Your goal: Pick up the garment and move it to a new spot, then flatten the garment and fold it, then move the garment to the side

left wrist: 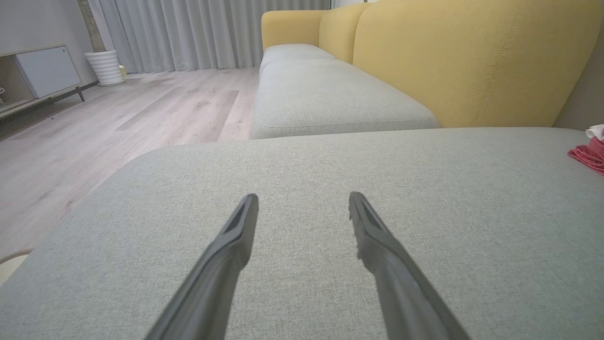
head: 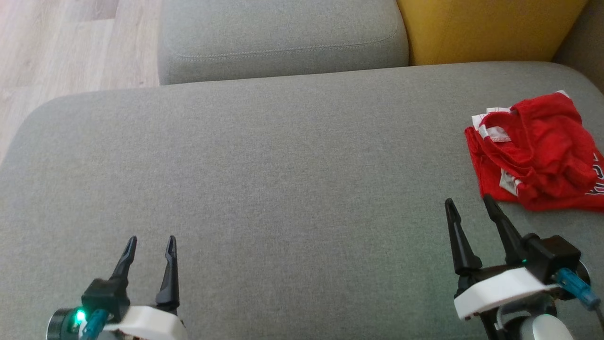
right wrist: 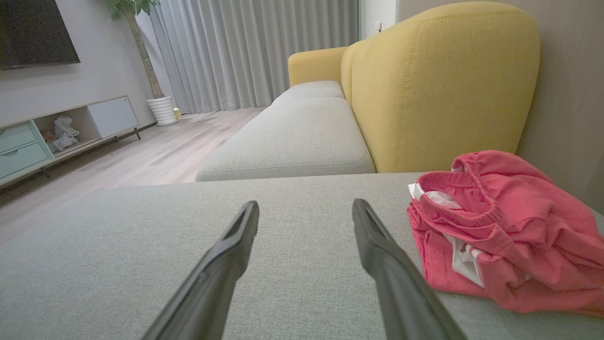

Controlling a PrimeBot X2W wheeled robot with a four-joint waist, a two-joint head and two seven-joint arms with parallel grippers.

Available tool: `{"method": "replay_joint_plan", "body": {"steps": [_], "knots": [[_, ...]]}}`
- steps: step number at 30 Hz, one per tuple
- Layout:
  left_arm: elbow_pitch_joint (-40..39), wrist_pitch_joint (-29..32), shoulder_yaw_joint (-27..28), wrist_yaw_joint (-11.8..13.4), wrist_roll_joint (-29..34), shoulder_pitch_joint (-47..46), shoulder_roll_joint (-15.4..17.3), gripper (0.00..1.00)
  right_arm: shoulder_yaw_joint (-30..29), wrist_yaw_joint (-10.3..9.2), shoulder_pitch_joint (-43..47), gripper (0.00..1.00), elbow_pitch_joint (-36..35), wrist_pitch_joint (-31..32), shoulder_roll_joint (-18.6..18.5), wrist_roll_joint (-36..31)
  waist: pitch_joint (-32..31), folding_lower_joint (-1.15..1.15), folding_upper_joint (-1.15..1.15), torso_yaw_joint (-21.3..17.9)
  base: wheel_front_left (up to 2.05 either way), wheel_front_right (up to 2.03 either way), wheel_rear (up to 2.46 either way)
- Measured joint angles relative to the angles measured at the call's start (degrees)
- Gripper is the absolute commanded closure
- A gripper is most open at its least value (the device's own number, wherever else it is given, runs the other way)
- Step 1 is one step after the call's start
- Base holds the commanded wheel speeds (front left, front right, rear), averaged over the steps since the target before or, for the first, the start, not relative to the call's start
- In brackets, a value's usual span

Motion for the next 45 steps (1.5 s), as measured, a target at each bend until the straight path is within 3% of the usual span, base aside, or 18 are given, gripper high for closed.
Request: {"method": "replay_joint_plan", "body": {"steps": [11, 12, 16, 45], "knots": [[0.00, 0.00, -0.03, -0.01, 0.03, -0.61, -0.04, 0.00, -0.04, 0.00, 0.00, 0.00, -0.01, 0.29, 0.00, 1.04, 0.51, 0.00, 0.00, 0.06, 0.00, 0.00, 0.00], [-0.26, 0.01, -0.03, -0.02, 0.04, -0.73, -0.13, 1.00, -0.09, -0.01, 0.01, 1.00, 0.11, 0.58, 0.00, 1.13, 0.59, 0.00, 0.00, 0.14, 0.00, 0.00, 0.00], [2.33, 0.15, -0.36, -0.08, -0.29, 0.56, -1.34, 1.00, 0.04, -0.05, 0.93, 1.00, 3.13, 0.58, 0.01, 1.46, 0.62, 0.01, 0.00, 0.15, 0.00, 0.00, 0.00], [4.45, 4.13, 3.22, -4.63, -18.57, -0.48, -3.58, 1.00, -0.91, -0.07, 0.48, 1.00, 6.53, 0.59, -0.16, 21.73, 0.70, 0.01, 0.00, 0.31, 0.00, 0.00, 0.00]]}}
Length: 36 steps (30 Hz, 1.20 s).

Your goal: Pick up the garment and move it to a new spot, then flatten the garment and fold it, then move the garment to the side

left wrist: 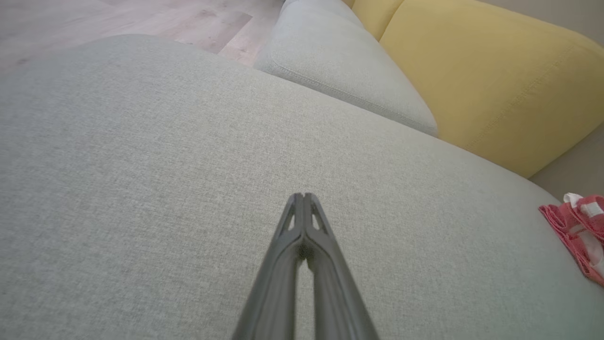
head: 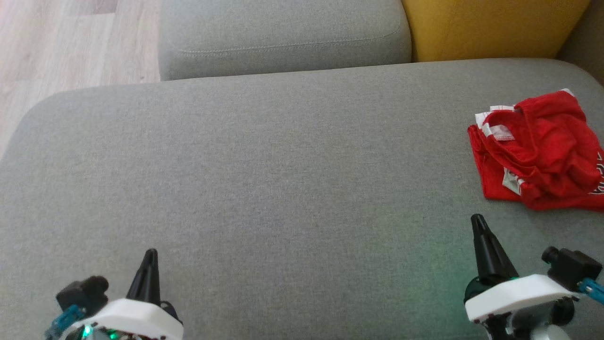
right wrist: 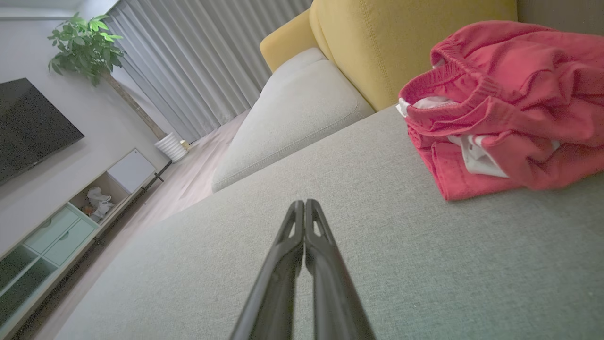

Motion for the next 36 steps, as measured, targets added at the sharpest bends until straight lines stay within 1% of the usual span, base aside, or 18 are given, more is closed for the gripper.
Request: {"method": "replay_joint_plan", "body": {"steps": [9, 12, 15, 36], "knots": [[0.42, 1.45, 1.27, -1.45, -5.55, -0.88, -0.51, 1.00, -0.53, 0.00, -0.91, 1.00, 1.10, 0.10, -0.11, 6.06, 0.03, 0.00, 0.00, 0.05, 0.00, 0.00, 0.00], [0.57, 1.52, 1.68, -1.58, -6.75, -0.96, -0.68, 1.00, -0.69, 0.00, -0.93, 1.00, 1.33, 0.52, -0.16, 7.46, 0.04, 0.00, 0.00, 0.06, 0.00, 0.00, 0.00], [0.89, 2.07, 2.69, -2.47, -9.15, -1.25, -0.94, 1.00, -1.08, 0.00, -1.30, 1.00, 1.78, 0.52, -0.27, 10.15, 0.05, 0.00, 0.00, 0.08, 0.00, 0.00, 0.00], [2.03, 5.45, 6.42, -5.56, -21.87, -3.24, -2.80, 1.00, -2.55, 0.00, -3.28, 1.00, 4.03, 1.09, -0.48, 24.21, 0.13, 0.00, 0.00, 0.20, 0.00, 0.00, 0.00]]}}
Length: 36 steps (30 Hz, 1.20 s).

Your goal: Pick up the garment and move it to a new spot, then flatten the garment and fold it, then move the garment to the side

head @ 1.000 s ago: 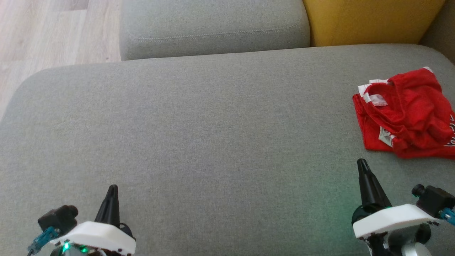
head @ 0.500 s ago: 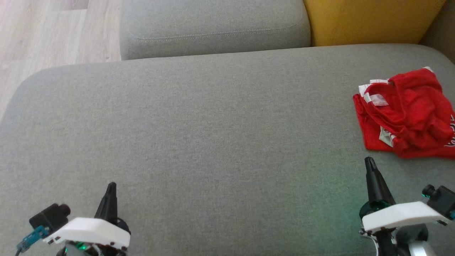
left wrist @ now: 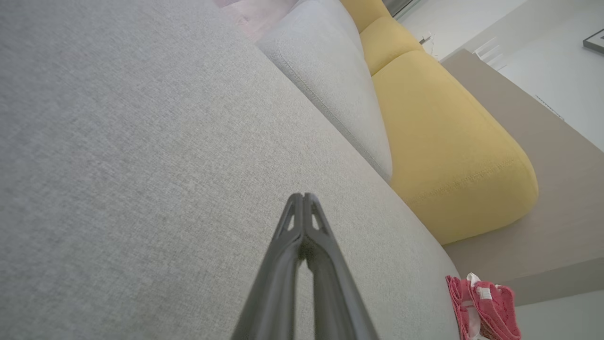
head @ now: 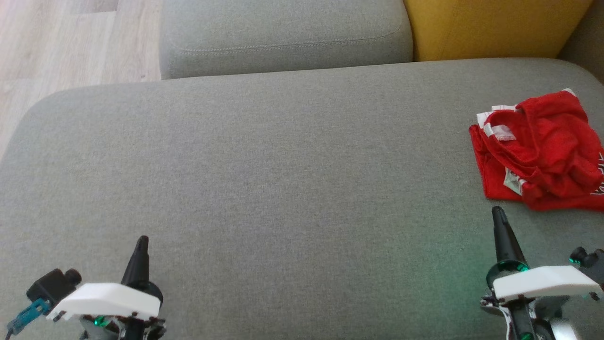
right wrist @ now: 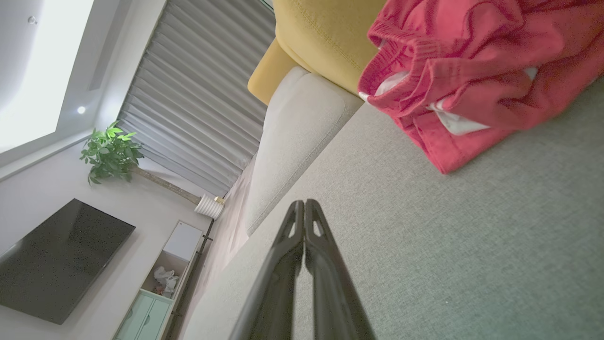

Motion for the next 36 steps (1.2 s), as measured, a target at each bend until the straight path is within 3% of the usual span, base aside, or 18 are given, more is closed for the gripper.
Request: {"method": "replay_joint_plan", "body": {"steps": [36], "knots": [[2.37, 5.52, 6.11, -5.55, -20.69, -3.32, -3.57, 1.00, -3.27, 0.00, -3.42, 1.00, 4.08, 1.44, -0.12, 22.96, 0.11, 0.00, 0.00, 0.19, 0.00, 0.00, 0.00]]}}
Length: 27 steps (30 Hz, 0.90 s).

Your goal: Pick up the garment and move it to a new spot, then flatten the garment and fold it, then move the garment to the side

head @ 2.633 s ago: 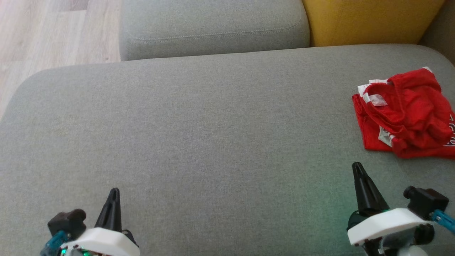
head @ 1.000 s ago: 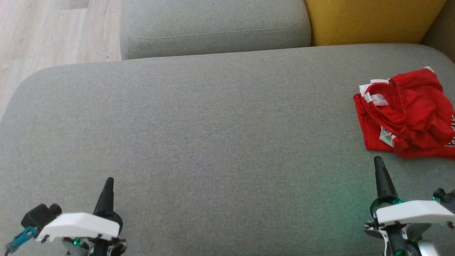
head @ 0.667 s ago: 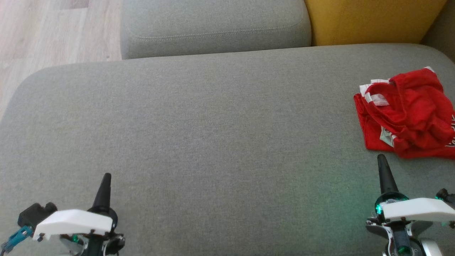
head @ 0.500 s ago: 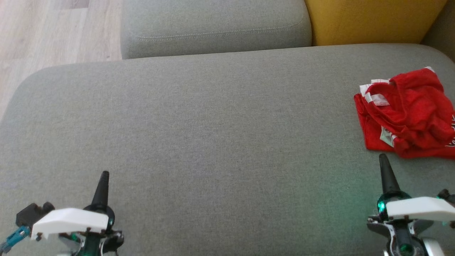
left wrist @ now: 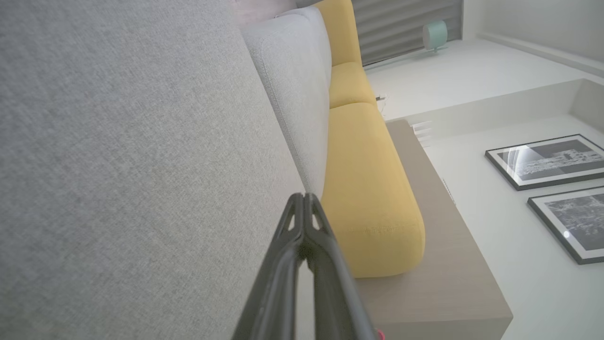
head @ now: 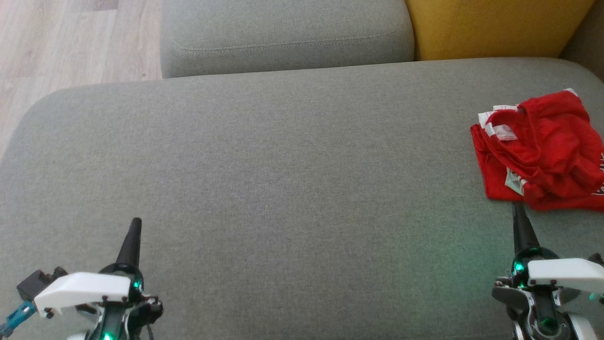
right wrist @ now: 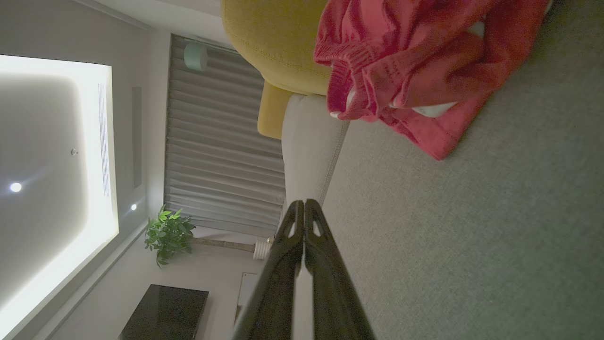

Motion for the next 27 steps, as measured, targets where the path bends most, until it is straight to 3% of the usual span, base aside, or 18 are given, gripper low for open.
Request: {"method": "replay_joint_plan", "body": {"steps": [27], "knots": [[1.53, 4.08, 5.08, -3.97, -14.77, -2.60, -2.81, 1.00, -2.76, 0.00, -2.26, 1.00, 2.98, 1.12, -0.01, 16.19, 0.08, 0.00, 0.00, 0.14, 0.00, 0.00, 0.00]]}}
